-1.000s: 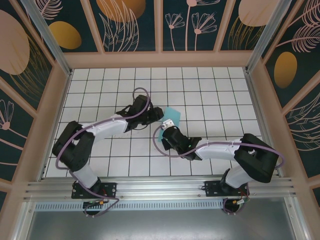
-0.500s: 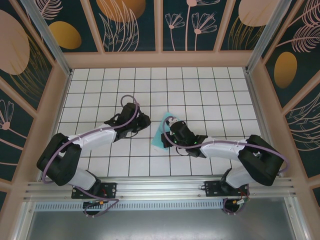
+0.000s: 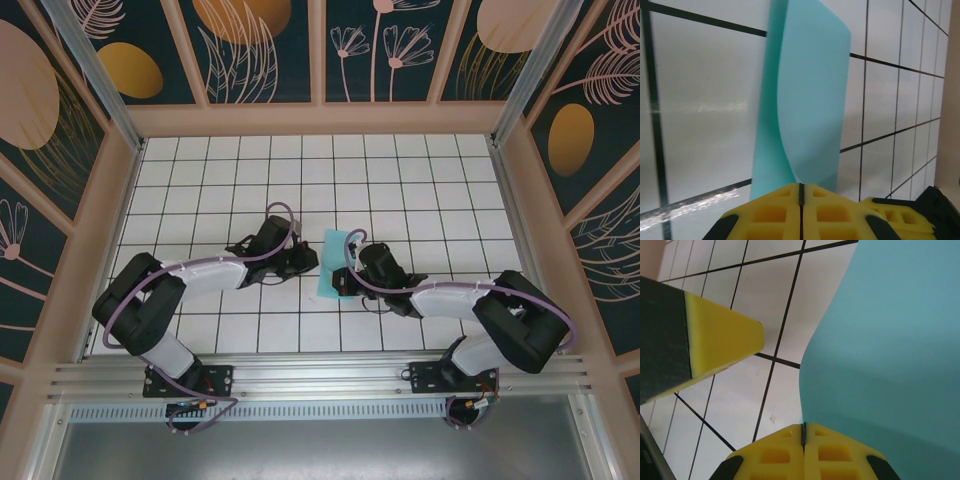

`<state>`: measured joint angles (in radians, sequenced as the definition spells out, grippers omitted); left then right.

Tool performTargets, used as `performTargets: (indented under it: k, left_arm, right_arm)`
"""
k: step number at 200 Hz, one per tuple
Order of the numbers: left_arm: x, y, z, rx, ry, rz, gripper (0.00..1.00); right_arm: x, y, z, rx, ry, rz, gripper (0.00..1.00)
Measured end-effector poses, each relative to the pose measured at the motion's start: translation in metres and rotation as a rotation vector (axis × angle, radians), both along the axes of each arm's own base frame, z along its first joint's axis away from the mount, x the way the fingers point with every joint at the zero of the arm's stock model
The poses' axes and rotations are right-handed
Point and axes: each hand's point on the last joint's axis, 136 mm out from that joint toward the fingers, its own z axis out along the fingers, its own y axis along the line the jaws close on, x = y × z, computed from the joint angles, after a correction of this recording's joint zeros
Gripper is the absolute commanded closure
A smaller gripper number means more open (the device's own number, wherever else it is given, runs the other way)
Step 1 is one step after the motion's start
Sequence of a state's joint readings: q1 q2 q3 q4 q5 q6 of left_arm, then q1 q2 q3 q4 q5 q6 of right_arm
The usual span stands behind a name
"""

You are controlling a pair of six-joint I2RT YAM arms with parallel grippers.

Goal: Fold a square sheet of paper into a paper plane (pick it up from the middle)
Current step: Fold the triangle a second time at the center of the table.

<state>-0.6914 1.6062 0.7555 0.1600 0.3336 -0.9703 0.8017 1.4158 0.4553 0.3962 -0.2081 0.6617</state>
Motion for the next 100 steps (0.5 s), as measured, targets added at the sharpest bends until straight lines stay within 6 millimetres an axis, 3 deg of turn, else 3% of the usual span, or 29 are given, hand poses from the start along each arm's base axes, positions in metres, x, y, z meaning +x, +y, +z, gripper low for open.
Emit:
performTargets:
  k: [45, 100]
  left_arm:
    - [-0.013, -0.009, -0.017, 0.015, 0.048, -0.044, 0.95]
    - [-0.019, -0.018, -0.022, -0.009, 0.063, -0.081, 0.95]
  right_arm:
    - [0.002, 0.002, 0.005, 0.027, 0.001, -0.001, 1.00]
    - [0.001, 0.002, 0.005, 0.029, 0.004, 0.004, 1.00]
